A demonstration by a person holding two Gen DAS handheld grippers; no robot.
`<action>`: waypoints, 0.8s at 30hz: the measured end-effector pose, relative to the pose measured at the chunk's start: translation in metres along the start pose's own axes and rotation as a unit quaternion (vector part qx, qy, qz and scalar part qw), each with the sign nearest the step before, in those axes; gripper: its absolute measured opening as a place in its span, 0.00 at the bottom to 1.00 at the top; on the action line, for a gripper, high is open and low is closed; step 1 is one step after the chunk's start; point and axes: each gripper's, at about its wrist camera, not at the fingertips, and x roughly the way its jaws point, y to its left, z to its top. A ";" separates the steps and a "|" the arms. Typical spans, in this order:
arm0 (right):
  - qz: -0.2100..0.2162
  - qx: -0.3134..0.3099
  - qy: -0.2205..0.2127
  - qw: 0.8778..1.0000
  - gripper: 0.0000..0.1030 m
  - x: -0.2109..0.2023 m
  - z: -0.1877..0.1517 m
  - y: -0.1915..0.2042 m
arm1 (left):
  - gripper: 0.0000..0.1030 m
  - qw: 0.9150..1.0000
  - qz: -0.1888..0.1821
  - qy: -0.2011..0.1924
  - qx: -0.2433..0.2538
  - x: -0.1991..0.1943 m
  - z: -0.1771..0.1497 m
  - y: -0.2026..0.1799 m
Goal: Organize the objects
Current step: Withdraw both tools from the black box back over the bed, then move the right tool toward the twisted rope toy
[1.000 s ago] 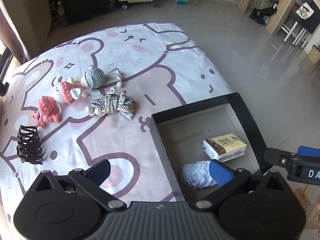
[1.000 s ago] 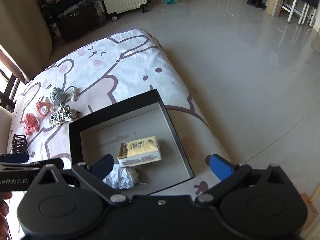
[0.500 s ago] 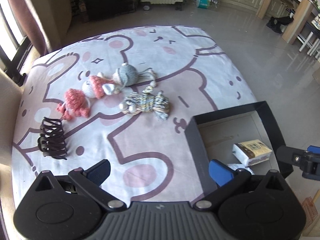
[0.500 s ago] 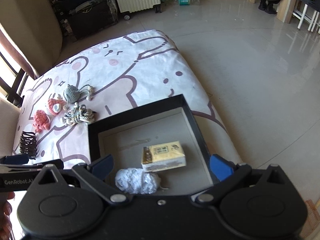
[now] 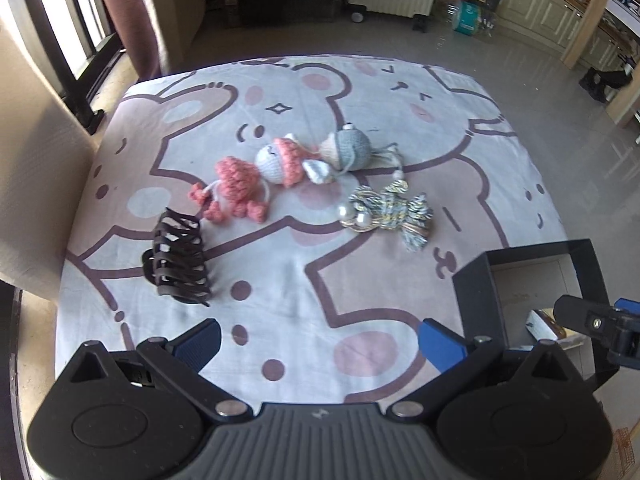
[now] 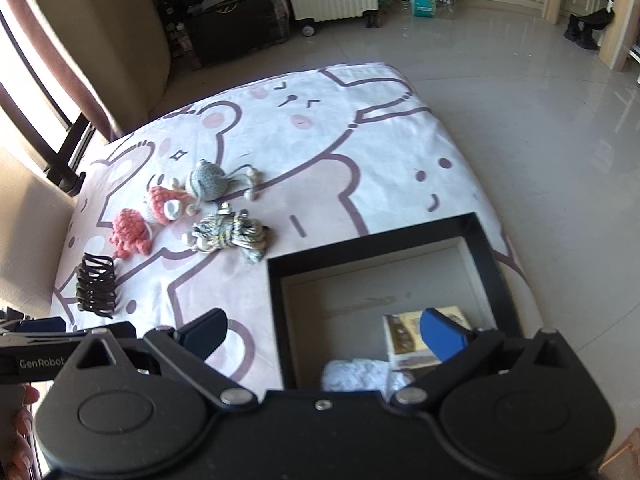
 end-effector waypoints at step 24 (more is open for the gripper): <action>0.041 -0.031 0.010 0.999 1.00 0.035 0.007 0.070 | 1.00 0.998 0.037 0.003 -0.042 0.007 0.003 0.080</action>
